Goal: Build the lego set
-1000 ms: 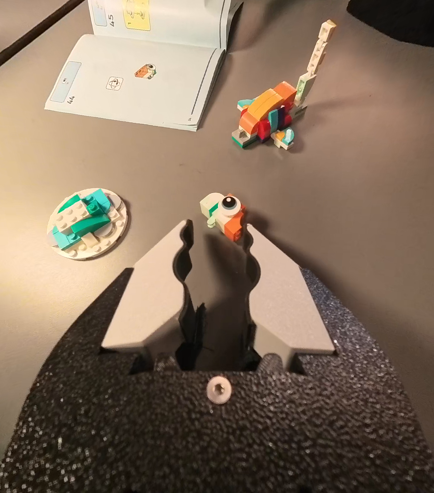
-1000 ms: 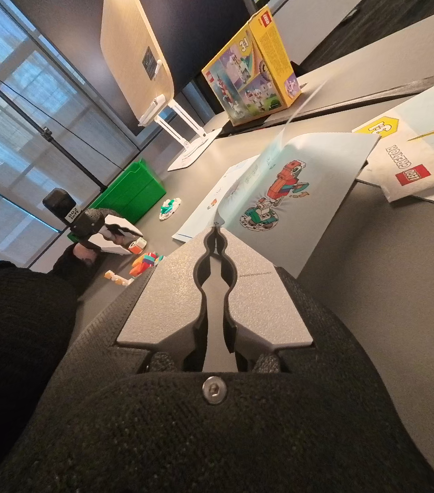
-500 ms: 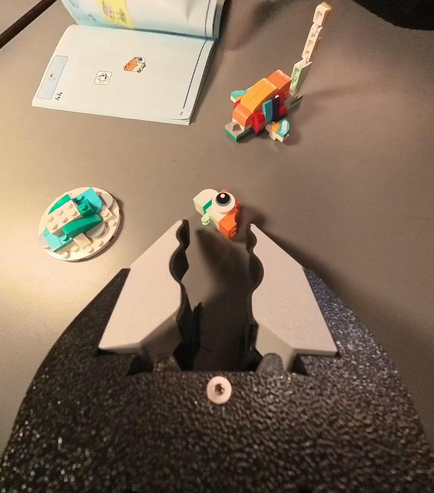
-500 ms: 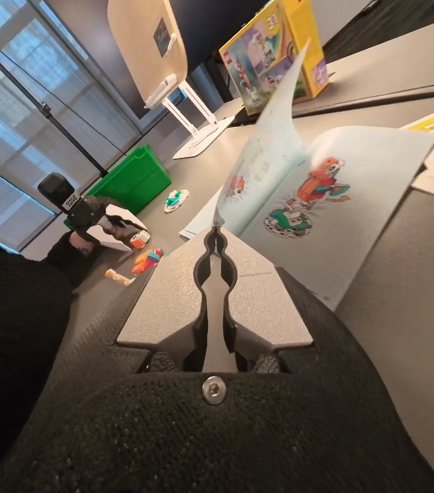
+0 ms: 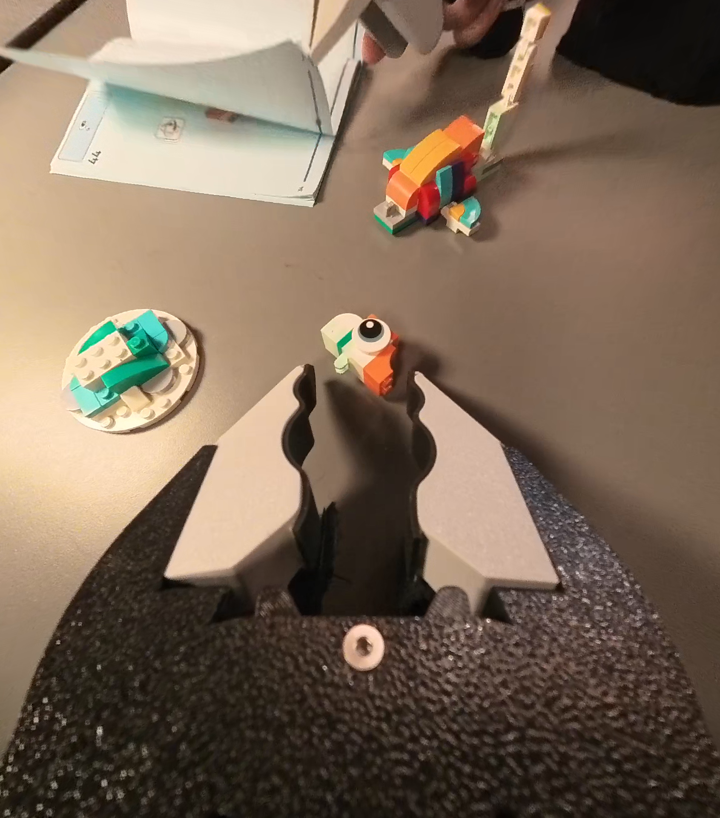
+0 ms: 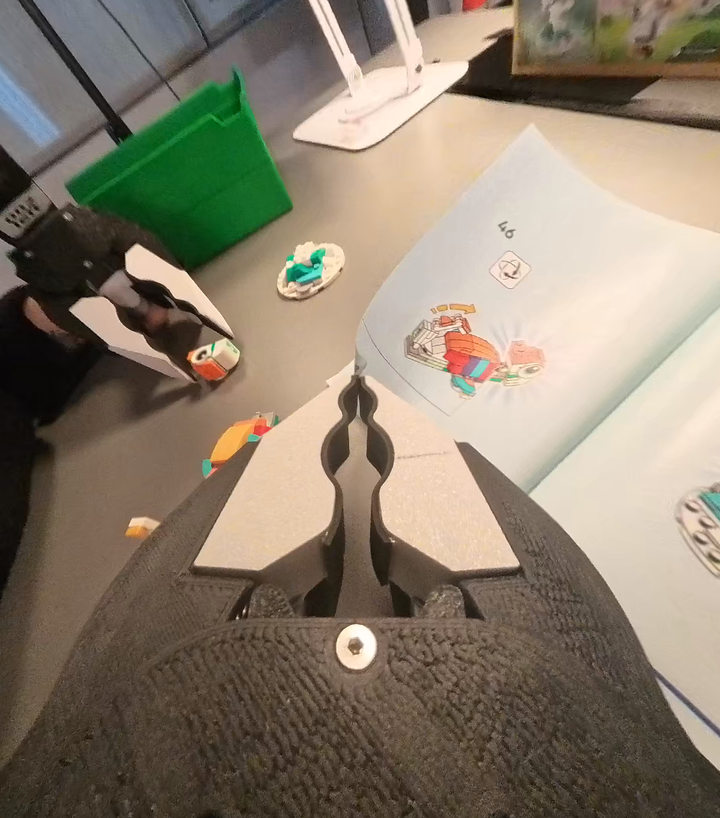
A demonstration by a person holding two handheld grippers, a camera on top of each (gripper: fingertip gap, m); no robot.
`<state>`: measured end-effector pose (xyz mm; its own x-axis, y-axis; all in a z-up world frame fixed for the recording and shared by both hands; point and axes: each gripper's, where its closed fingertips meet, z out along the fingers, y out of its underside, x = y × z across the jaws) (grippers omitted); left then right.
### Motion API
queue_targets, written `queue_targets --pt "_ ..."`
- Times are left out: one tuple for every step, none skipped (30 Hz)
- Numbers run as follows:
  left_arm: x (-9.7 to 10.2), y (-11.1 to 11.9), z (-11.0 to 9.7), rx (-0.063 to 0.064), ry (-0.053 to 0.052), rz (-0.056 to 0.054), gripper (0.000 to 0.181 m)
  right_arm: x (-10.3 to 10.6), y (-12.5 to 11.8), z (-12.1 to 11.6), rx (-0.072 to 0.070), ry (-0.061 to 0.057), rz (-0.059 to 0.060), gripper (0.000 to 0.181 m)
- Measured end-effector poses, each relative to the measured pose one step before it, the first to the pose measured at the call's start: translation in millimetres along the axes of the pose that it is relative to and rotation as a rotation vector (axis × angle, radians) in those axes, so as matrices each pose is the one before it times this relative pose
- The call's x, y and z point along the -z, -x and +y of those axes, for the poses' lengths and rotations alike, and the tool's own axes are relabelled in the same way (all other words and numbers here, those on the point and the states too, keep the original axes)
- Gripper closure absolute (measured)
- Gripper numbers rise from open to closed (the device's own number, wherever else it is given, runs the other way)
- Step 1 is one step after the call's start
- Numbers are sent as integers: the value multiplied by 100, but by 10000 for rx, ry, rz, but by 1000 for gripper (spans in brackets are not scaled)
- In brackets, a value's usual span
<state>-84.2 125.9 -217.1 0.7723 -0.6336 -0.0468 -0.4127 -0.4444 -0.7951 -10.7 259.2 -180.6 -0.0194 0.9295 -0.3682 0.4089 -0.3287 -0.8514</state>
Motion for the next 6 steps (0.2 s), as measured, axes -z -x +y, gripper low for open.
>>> queue_targets --pt "0 -3 -1 -2 -1 3 142 -373 82 198 162 194 157 181" --pt "0 -8 1 1 1 5 142 -280 62 195 164 180 156 181" --pt "1 -10 2 1 1 7 142 -230 29 216 146 183 144 181" --pt "1 -12 2 -1 1 9 143 -191 -43 230 126 184 156 181" --pt "-4 -27 -2 -2 2 14 143 -142 -73 174 112 151 158 181" --pt "2 1 8 13 7 13 143 -105 -29 131 98 107 107 181"
